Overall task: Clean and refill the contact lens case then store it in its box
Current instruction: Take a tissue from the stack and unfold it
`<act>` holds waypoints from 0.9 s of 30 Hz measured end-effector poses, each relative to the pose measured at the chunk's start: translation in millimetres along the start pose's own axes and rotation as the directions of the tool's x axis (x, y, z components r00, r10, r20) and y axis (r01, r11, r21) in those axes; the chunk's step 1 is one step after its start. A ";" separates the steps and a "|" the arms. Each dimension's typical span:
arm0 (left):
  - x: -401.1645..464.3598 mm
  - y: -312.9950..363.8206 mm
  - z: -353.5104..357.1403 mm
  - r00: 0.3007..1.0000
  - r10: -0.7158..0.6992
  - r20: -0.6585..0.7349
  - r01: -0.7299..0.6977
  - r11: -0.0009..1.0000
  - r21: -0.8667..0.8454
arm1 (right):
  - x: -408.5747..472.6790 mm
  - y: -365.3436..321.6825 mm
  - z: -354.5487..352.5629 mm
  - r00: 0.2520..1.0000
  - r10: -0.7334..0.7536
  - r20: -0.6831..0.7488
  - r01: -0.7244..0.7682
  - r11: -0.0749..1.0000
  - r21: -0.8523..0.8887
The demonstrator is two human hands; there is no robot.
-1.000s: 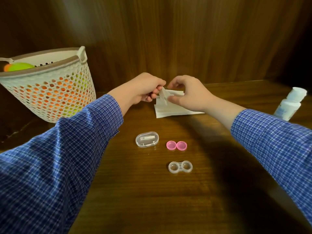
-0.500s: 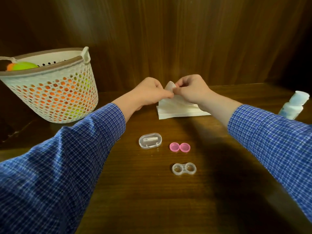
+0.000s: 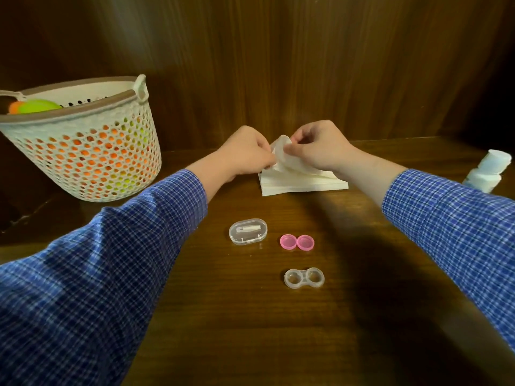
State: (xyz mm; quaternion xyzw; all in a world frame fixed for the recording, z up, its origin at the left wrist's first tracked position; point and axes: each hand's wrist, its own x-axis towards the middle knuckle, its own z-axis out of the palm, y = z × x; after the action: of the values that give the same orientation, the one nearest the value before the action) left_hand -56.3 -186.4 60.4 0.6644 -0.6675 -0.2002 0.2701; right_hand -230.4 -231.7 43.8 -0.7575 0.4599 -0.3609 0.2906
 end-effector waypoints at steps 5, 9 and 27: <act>-1.4 -13.8 -20.3 1.000 -0.021 0.007 0.021 0.996 -0.084 | -2.9 5.4 -0.9 0.998 -0.045 0.032 0.046 0.999 -0.025; 0.8 -18.0 -27.4 0.989 -0.089 -0.116 0.060 0.969 -0.238 | -7.4 7.7 2.7 0.981 -0.069 0.180 0.100 0.981 -0.167; 6.7 11.6 -47.4 0.829 0.473 -0.297 -0.328 0.843 0.427 | -1.6 18.9 15.0 0.971 -0.068 0.227 0.149 0.921 -0.360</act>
State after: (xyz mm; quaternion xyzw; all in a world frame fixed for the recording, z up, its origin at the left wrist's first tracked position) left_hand -35.4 -188.3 105.0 0.5705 -0.7509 0.1237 0.3087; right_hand -227.9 -236.3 20.2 -0.8574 0.4440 -0.1999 0.1669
